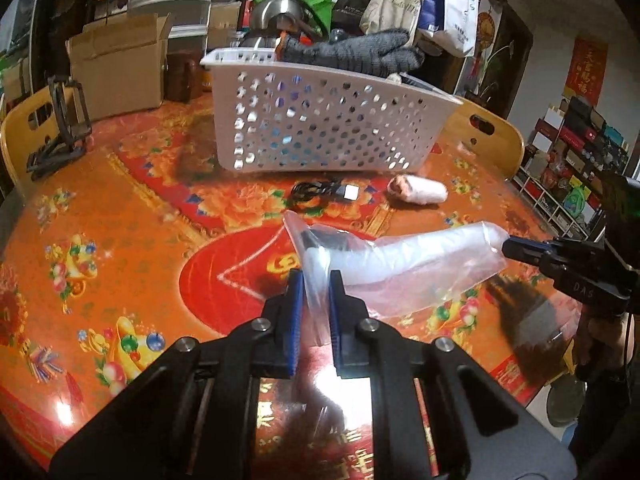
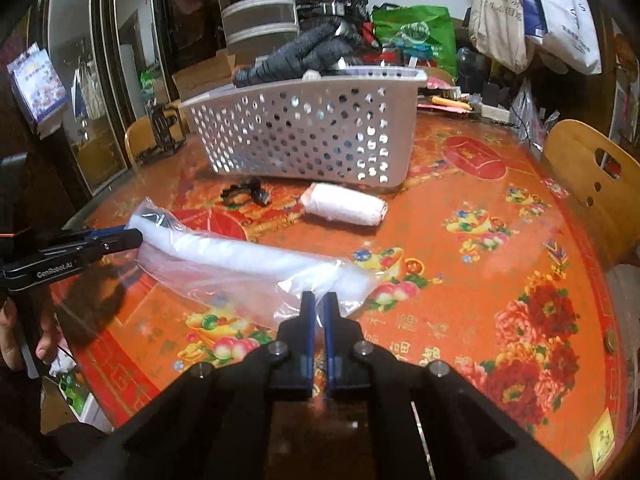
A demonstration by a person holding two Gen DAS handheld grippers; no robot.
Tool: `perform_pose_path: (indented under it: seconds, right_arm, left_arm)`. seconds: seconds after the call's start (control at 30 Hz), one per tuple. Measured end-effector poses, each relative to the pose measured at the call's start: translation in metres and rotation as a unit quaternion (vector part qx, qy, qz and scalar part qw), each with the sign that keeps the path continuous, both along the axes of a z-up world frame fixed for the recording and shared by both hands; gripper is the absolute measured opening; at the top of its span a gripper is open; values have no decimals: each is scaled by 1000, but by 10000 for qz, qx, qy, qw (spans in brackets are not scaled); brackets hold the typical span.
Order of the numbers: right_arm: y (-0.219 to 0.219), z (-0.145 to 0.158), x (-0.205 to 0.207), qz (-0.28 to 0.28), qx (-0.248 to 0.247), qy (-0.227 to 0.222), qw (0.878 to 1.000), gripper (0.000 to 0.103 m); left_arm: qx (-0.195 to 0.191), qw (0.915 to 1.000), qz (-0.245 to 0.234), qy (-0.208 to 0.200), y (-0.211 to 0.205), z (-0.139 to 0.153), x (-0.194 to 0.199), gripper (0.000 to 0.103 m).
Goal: Organize soft objects
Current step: 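Grasp the clear plastic bag with white contents with both grippers, then lift the plastic bag into the basket and open both grippers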
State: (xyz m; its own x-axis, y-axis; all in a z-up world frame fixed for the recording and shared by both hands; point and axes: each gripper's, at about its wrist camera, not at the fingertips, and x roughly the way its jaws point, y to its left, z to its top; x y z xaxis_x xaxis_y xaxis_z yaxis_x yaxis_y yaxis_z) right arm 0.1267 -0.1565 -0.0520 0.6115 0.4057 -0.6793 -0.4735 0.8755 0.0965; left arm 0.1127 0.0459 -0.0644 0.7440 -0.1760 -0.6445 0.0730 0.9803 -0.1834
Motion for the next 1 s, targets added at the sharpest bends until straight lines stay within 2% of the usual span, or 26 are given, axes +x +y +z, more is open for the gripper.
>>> perform_pose_path:
  seconds: [0.57, 0.77, 1.0]
  right_arm:
    - [-1, 15, 0, -3, 95, -166, 9998, 3]
    - [5, 38, 3, 65, 37, -401, 9992, 2]
    - [12, 81, 9, 150, -44, -778, 9968, 2]
  left_arm:
    - [-50, 9998, 3, -199, 0, 18, -4, 11]
    - [-90, 9993, 4, -365, 5, 42, 0, 11]
    - [-66, 9975, 7, -709, 10, 88, 12, 11]
